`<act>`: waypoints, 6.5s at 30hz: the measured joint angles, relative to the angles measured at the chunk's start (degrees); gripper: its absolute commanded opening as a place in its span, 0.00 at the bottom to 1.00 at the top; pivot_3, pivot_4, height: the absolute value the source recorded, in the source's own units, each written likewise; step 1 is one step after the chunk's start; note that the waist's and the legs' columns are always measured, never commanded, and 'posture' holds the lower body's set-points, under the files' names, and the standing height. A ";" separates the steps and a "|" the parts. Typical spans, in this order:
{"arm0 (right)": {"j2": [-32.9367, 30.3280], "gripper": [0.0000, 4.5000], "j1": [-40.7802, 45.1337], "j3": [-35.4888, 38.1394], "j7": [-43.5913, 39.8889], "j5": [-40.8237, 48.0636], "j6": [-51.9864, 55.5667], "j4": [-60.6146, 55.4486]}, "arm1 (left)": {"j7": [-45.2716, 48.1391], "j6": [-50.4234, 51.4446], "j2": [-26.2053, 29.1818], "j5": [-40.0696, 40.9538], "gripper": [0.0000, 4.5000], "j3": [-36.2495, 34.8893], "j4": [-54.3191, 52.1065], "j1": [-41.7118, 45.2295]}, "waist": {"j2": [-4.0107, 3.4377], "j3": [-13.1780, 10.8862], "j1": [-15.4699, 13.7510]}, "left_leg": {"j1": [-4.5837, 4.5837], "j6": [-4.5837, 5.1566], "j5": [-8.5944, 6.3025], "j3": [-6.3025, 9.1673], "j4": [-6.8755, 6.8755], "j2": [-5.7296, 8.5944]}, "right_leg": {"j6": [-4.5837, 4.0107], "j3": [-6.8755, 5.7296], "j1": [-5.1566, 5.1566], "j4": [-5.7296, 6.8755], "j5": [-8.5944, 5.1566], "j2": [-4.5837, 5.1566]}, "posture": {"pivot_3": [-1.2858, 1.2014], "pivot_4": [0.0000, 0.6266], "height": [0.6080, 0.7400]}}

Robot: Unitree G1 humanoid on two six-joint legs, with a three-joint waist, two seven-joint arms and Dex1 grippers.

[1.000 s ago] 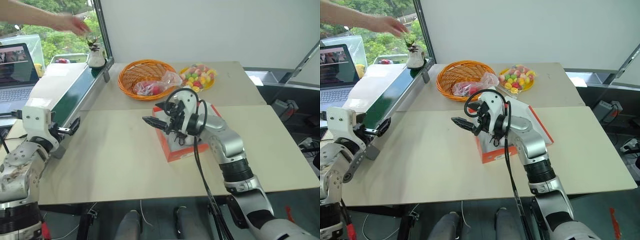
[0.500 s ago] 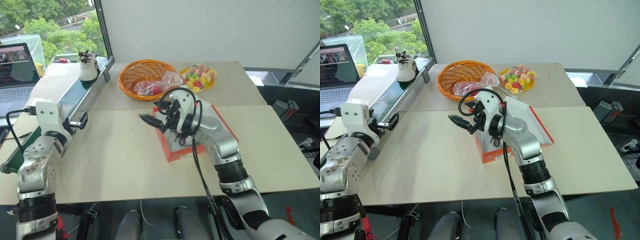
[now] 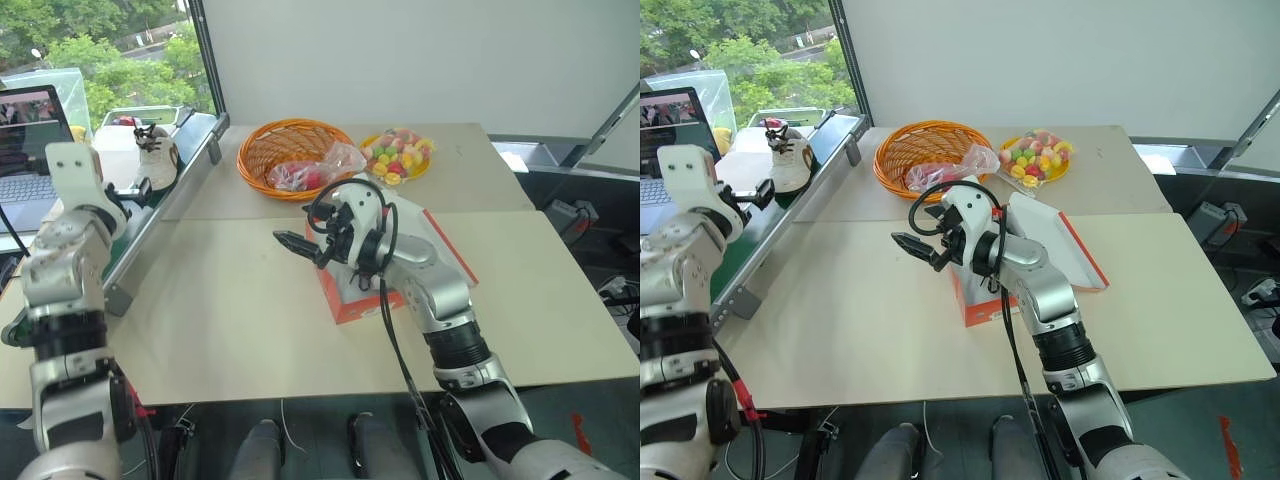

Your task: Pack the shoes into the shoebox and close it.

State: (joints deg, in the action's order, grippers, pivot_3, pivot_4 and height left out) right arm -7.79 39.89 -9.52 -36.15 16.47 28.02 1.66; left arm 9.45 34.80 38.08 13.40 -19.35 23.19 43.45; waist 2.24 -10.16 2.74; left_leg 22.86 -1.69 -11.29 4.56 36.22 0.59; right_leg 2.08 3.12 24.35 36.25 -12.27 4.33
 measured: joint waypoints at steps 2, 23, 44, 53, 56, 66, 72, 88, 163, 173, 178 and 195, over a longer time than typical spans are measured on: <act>-0.06 1.00 -0.28 0.01 0.19 0.00 0.00 -0.14 | 0.02 -0.98 0.49 -0.84 0.97 0.32 5.70 1.94 | 0.00 0.00 0.07 | 0.00 0.00 0.00 0.00 -0.01 0.00 | 0.00 -0.01 0.02 0.02 0.00 0.00 | 0.52 0.24 1.00; -2.03 1.00 -0.58 0.04 0.34 -0.01 0.02 -1.63 | -1.92 -6.88 2.15 -2.44 0.86 -1.20 26.18 7.94 | 0.01 0.01 0.10 | 0.04 0.00 0.00 0.00 0.01 0.00 | 0.00 -0.04 0.05 0.08 0.00 0.03 | 0.52 0.24 1.00; -3.40 1.00 -0.58 -1.24 0.09 -0.65 0.23 -2.41 | -10.80 6.58 -4.32 6.29 0.01 -11.45 6.32 0.28 | 0.07 0.03 -0.61 | -0.09 -0.08 0.05 0.06 0.16 0.04 | 0.01 -0.07 -0.03 0.50 0.00 0.08 | 0.52 0.24 1.00; -1.86 1.00 -0.55 -0.30 0.16 0.92 1.08 -2.28 | -14.28 17.16 -14.80 13.12 0.01 -7.99 -18.05 8.75 | 0.21 0.01 -0.32 | 0.19 -0.11 0.04 0.20 0.26 0.05 | 0.01 -0.24 0.03 0.48 0.01 0.11 | 0.52 0.24 1.00; 2.28 1.00 -0.27 4.16 1.92 6.39 4.07 -2.30 | -16.52 17.72 -19.87 15.38 0.01 -7.63 -22.59 11.04 | 0.20 0.02 0.17 | 0.00 -0.19 -0.02 0.11 0.20 0.01 | 0.01 -0.21 0.01 0.48 0.01 0.10 | 0.52 0.24 1.00; 7.87 1.00 2.55 15.30 11.26 18.00 10.69 -2.40 | -26.77 16.02 -37.98 22.80 0.01 -11.29 -29.21 11.20 | 0.20 0.01 -0.18 | 0.14 -0.18 -0.03 0.09 0.29 0.00 | 0.01 -0.21 0.03 0.43 0.01 0.08 | 0.52 0.24 1.00; 7.30 1.00 2.55 15.28 13.32 18.26 11.21 -2.32 | -29.43 15.09 -42.46 26.32 0.01 -10.99 -31.27 10.23 | 0.20 0.01 -0.24 | 0.15 -0.18 -0.02 0.09 0.33 0.02 | 0.01 -0.21 0.02 0.29 0.01 0.06 | 0.52 0.24 1.00; 7.07 1.00 4.54 17.55 15.84 20.84 11.52 -0.87 | -32.66 14.20 -43.76 32.15 0.01 -2.75 -31.27 9.51 | 0.20 0.01 -0.22 | 0.24 -0.14 -0.05 0.09 0.32 0.01 | 0.04 -0.23 -0.02 -0.02 0.03 0.05 | 0.52 0.24 1.00; -18.73 0.11 -9.82 9.55 9.07 13.92 28.79 -9.95 | -21.82 15.33 -9.47 42.69 0.62 7.10 -42.98 -16.18 | 0.15 -0.01 -1.17 | 0.24 -0.13 -0.06 0.05 0.36 0.00 | 0.04 -0.19 -0.11 -0.16 0.04 0.04 | 0.52 0.24 1.00; -12.88 0.11 -13.84 11.05 10.41 13.51 26.68 -6.88 | -8.20 15.58 -2.13 39.42 0.62 10.24 -52.66 -19.10 | 0.15 -0.01 -0.74 | 0.18 -0.12 -0.06 0.03 0.36 -0.06 | 0.04 -0.19 -0.15 -0.14 0.03 0.00 | 0.52 0.24 1.00; -12.49 0.11 -13.73 10.25 9.99 11.59 24.16 -5.36 | 1.17 15.38 2.90 37.61 0.62 12.59 -56.29 -20.60 | 0.14 -0.01 -0.55 | 0.09 -0.12 -0.06 0.02 0.36 -0.06 | 0.06 -0.20 -0.25 -0.16 0.02 0.00 | 0.52 0.24 1.00; -14.75 0.11 -9.02 2.40 3.26 3.31 16.87 6.04 | 13.94 15.35 5.28 36.84 0.62 12.39 -57.78 -22.30 | 0.49 0.25 -0.41 | -1.28 -0.16 -0.18 -0.02 0.34 -0.36 | 0.43 -0.30 -1.82 -0.55 -0.44 -0.20 | 0.52 0.24 1.00</act>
State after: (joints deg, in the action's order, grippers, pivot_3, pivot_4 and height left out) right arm -22.54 30.87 -7.12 -32.90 19.78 44.89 7.70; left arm 23.39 50.15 43.35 50.24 -6.96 -34.59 21.15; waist 2.72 -9.91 2.33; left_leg 21.57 -1.85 -11.48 4.55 36.56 0.23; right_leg 2.52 2.83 22.53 35.69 -12.71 4.13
